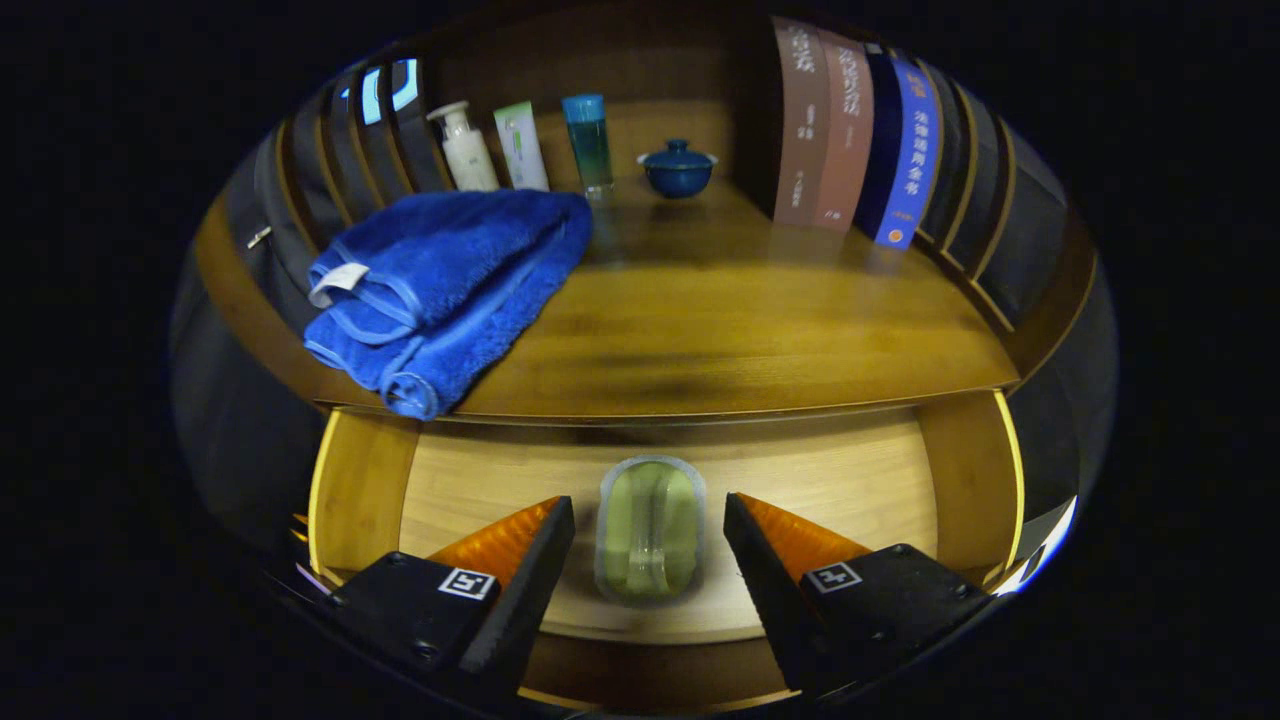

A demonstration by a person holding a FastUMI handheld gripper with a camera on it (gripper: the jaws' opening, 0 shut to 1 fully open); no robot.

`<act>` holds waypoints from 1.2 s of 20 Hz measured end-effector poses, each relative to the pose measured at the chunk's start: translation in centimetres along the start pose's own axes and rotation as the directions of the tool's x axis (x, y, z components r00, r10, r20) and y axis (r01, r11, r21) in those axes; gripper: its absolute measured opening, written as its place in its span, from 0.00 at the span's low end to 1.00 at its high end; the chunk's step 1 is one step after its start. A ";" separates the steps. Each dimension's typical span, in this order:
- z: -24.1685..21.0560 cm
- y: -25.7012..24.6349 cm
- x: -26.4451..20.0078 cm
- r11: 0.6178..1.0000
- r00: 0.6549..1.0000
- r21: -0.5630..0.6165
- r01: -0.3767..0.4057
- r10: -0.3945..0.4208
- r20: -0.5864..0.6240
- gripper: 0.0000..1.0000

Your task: Pull open the drawer, take out the items inside it, and place them on the countertop above the cabinet.

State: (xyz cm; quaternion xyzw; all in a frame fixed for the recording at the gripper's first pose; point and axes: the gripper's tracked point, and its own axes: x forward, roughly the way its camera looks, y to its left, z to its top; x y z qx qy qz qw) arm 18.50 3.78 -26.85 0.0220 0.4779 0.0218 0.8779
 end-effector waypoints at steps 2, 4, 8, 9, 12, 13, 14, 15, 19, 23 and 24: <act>-1.0 -0.1 1.1 1.000 0.998 -0.029 0.011 -0.012 -0.063 0.93; -2.0 -0.1 2.4 1.000 0.994 -0.021 0.012 -0.014 -0.113 0.90; -2.3 -0.3 3.3 1.000 0.991 -0.015 0.015 -0.017 -0.132 0.63; -1.9 -0.3 2.2 1.000 0.994 -0.020 0.014 -0.016 -0.111 0.50; -2.2 -0.4 3.3 0.997 0.993 -0.078 0.024 -0.033 -0.115 0.25; -2.4 -0.3 3.5 0.996 0.993 -0.091 0.021 -0.032 -0.117 0.25; -2.2 -0.2 3.3 0.996 0.994 -0.091 0.021 -0.031 -0.109 0.25; -2.3 -0.1 3.3 0.996 0.994 -0.083 0.017 -0.026 -0.106 0.24; -2.2 -0.2 1.5 0.999 0.999 -0.046 -0.012 0.009 -0.053 0.24; -1.0 -0.9 -3.8 1.000 0.995 -0.004 -0.027 0.028 0.093 0.24; -0.6 -1.1 -5.4 0.999 0.991 0.004 -0.033 0.033 0.129 0.24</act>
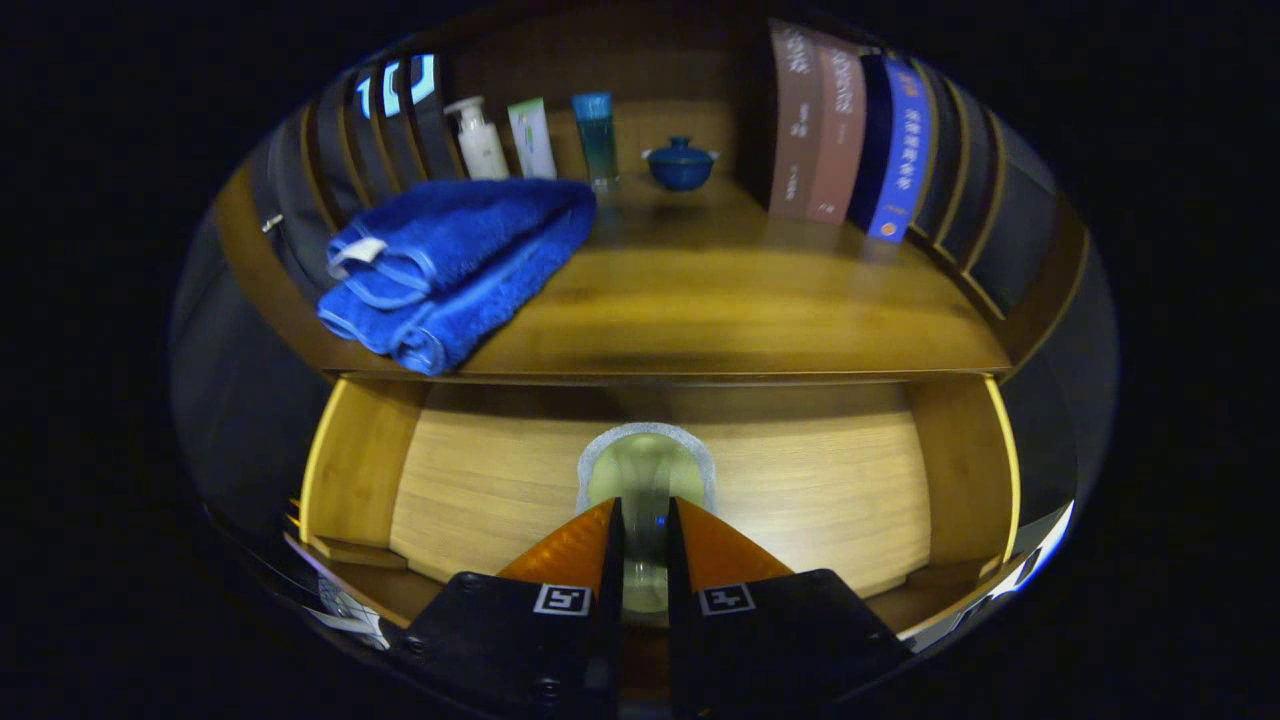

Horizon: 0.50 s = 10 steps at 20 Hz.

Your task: Pull open the drawer, take out the items inside it, and place them on the countertop above the cabinet.

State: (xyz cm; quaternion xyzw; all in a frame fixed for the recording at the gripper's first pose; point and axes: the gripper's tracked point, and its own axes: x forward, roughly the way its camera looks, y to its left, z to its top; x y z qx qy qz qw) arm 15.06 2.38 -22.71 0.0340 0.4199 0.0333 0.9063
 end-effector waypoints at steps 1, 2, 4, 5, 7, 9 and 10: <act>0.5 -0.1 -1.2 1.000 0.999 0.001 -0.002 0.002 0.032 0.24; 1.0 -0.3 -2.5 1.000 0.998 -0.004 -0.002 0.002 0.060 0.24; 2.6 -0.4 -4.3 1.000 0.994 -0.004 -0.006 0.006 0.113 0.24; 3.8 -0.4 -4.9 1.000 0.990 -0.002 -0.011 0.011 0.141 0.24; 6.4 -0.5 -5.1 1.000 0.981 -0.005 -0.009 0.009 0.192 0.24; 9.3 -0.3 -4.7 1.000 0.976 -0.017 -0.006 0.010 0.217 0.24; 10.5 -0.2 -3.9 1.000 0.975 -0.018 -0.008 0.012 0.221 0.24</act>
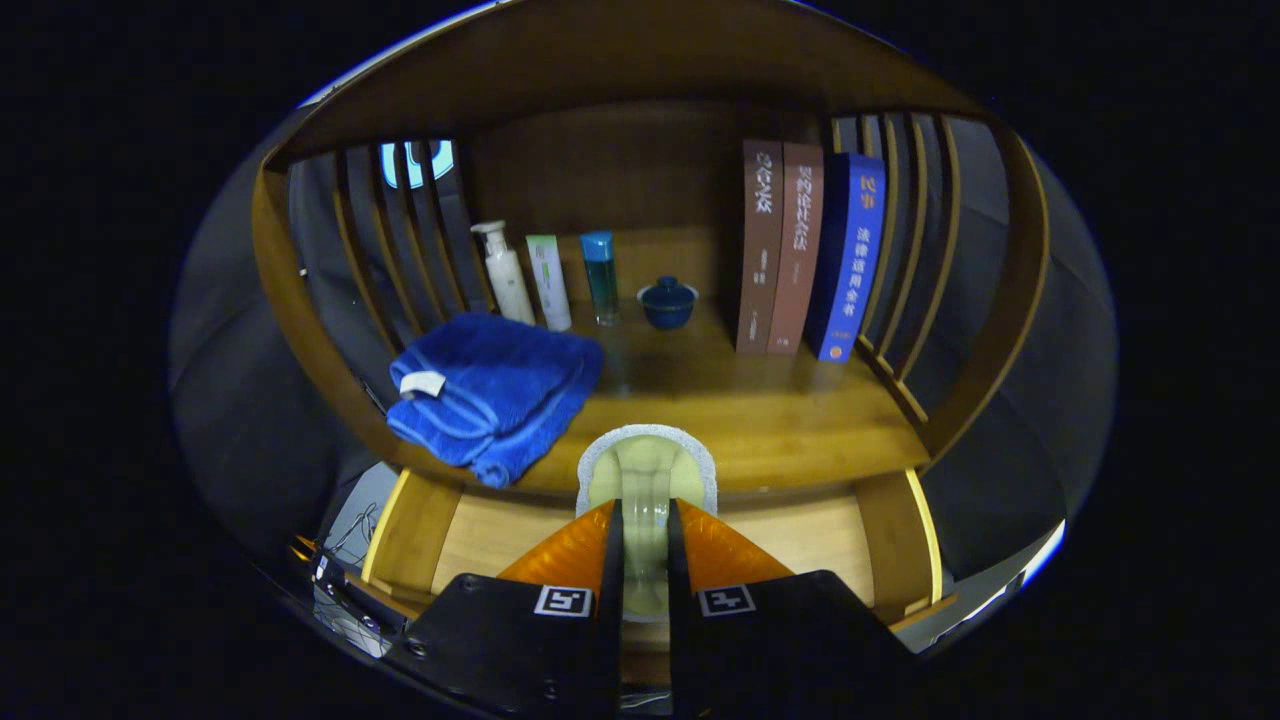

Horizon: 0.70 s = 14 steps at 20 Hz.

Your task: Pull open the drawer, take out the items inside it, and place them on the countertop above the cabinet.

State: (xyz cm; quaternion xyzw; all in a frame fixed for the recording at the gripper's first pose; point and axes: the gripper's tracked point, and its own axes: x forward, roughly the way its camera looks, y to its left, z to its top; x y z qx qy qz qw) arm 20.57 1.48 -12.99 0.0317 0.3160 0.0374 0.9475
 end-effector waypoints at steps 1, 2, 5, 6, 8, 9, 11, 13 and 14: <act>1.0 0.1 1.2 1.000 1.000 0.003 -0.002 0.002 0.002 0.24; 2.1 0.0 2.5 1.000 1.000 0.008 -0.001 0.000 0.002 0.24; 4.4 0.0 6.2 1.000 1.000 0.017 0.003 -0.003 -0.028 0.24; 4.6 0.0 7.6 1.000 0.999 0.020 0.003 -0.002 -0.047 0.24; 4.4 -0.1 10.1 1.000 0.994 0.016 0.008 -0.007 -0.111 0.24; 4.3 -0.3 11.2 1.000 0.991 0.016 0.014 -0.012 -0.135 0.24; 4.3 -0.5 12.7 0.999 0.986 0.028 0.027 -0.022 -0.162 0.24; 4.3 -1.1 13.6 0.999 0.981 0.022 0.048 -0.043 -0.191 0.25; 4.2 -1.0 13.8 0.999 0.980 0.026 0.046 -0.040 -0.197 0.28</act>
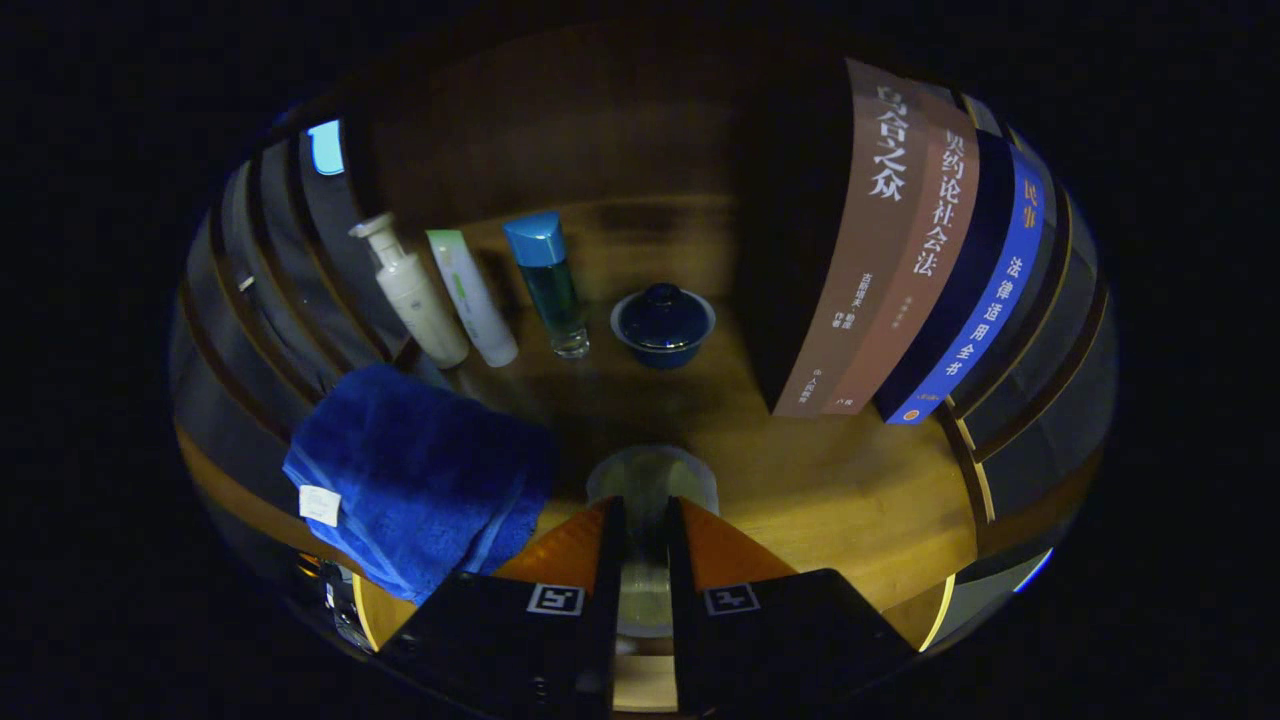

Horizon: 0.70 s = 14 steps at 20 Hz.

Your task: Pull open the drawer, take out the items inside it, and place them on the countertop above the cabinet.

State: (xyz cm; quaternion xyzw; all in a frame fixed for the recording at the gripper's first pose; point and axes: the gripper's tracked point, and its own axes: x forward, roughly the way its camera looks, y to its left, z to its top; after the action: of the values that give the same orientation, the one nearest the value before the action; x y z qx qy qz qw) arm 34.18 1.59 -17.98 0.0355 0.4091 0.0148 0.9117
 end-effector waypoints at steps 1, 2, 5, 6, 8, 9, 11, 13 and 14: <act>0.1 0.1 0.1 1.000 1.000 0.000 0.001 -0.001 0.003 0.44; 0.2 0.0 0.1 1.000 1.000 0.000 0.000 0.000 0.006 0.60; 0.4 0.2 -0.1 1.000 1.000 0.008 0.001 -0.001 0.027 0.92; 0.2 0.2 -0.3 1.000 1.000 0.004 0.000 0.000 0.028 0.92; 0.3 0.3 -0.6 1.000 0.999 0.002 0.001 -0.001 0.036 1.00; 0.3 0.5 -1.1 1.000 0.999 0.004 -0.003 0.003 0.045 1.00; 0.4 0.9 -2.2 1.000 0.996 0.009 -0.017 0.016 0.083 1.00; 0.4 1.2 -4.0 1.000 0.990 0.009 -0.029 0.027 0.137 1.00; 0.1 1.5 -5.0 0.999 0.986 0.006 -0.035 0.034 0.164 1.00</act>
State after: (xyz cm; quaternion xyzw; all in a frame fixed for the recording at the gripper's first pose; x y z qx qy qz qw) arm 30.97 2.75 -14.08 0.0478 0.3324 0.0259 0.9416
